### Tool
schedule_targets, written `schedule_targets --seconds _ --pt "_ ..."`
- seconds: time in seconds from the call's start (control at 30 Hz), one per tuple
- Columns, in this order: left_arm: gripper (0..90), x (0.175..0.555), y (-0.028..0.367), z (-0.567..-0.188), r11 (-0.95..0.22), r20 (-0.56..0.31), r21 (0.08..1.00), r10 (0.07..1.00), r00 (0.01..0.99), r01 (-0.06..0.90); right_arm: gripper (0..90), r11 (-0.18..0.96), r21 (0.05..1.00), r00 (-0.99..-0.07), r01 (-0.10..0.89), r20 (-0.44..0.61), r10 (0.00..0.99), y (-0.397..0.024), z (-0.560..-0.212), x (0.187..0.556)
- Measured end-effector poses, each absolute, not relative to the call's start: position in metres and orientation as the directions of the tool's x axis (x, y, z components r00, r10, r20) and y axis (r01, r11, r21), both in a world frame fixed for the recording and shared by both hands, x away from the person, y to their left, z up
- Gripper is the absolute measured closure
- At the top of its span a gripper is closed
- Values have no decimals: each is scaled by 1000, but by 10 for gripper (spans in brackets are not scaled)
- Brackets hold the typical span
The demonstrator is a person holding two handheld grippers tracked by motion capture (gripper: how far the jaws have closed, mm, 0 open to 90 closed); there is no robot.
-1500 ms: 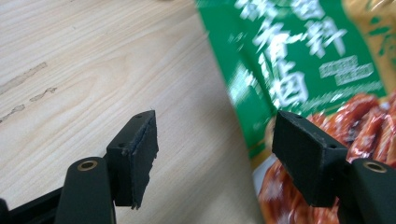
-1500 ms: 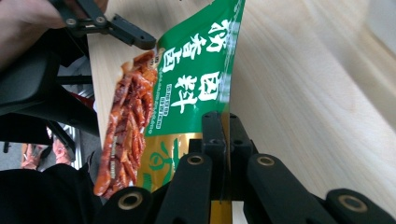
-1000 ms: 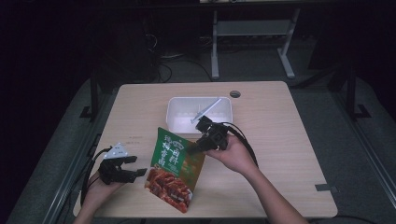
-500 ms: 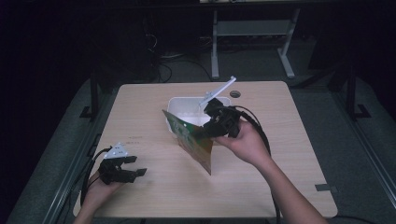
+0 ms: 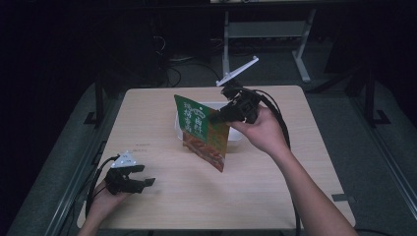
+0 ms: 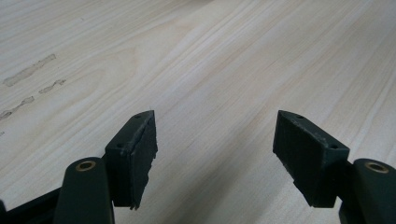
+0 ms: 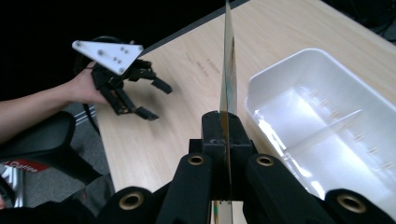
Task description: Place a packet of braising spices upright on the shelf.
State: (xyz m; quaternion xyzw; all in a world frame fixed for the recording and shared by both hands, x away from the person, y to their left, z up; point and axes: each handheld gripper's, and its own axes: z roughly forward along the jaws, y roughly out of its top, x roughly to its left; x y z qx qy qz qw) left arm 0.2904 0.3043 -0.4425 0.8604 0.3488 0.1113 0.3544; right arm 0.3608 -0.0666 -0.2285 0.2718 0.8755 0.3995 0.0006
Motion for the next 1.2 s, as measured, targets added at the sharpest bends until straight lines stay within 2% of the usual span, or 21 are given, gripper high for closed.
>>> schedule_targets --seconds 0.63,1.2 --pt "301 290 305 -442 -506 -55 689 678 733 519 899 473 720 -796 508 182 578 -54 -199 402" --pt "301 290 303 -441 -509 -53 690 674 737 514 899 432 725 -753 537 182 632 -47 -200 425"
